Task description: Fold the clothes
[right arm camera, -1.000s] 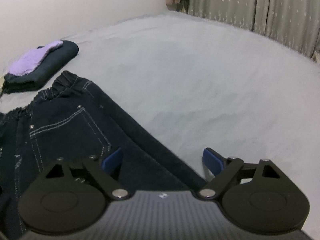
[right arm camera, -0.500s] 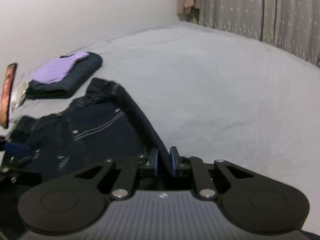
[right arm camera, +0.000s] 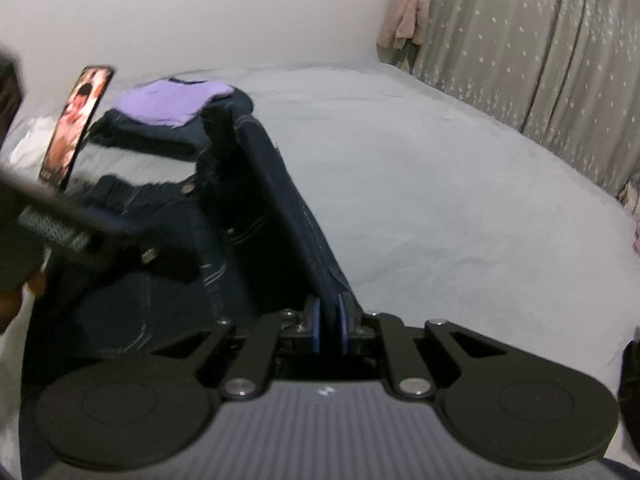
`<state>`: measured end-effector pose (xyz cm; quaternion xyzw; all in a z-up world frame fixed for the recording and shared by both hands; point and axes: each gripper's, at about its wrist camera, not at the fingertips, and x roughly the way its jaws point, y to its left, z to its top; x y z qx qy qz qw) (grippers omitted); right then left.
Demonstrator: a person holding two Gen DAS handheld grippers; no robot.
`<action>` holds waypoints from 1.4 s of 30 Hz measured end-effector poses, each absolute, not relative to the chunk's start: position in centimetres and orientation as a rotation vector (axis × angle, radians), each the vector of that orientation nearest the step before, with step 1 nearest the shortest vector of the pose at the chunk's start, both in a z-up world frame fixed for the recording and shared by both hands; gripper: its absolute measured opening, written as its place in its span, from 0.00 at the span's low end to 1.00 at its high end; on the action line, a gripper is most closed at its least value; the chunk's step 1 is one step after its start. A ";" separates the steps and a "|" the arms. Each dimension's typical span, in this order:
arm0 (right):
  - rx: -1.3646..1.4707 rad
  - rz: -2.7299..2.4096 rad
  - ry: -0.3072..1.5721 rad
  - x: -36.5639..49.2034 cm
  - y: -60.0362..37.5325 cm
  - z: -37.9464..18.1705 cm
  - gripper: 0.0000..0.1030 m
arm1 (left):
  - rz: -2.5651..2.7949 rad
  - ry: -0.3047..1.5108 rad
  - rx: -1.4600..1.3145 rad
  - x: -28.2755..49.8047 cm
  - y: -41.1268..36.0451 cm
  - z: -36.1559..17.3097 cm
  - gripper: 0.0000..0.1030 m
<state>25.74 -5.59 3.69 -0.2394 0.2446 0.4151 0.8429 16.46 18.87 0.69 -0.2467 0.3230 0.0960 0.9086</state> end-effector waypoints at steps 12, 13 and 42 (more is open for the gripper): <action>-0.587 0.880 0.527 21.7 -6.0 1.4 0.12 | 0.253 0.594 -0.607 16.0 20.6 0.7 0.95; -0.587 0.881 0.527 21.6 -6.0 1.3 0.12 | 0.264 0.586 -0.632 15.9 20.9 0.5 0.92; -0.762 0.613 0.540 26.8 -9.8 -1.1 0.34 | 0.356 0.535 -0.753 14.2 22.6 0.5 0.15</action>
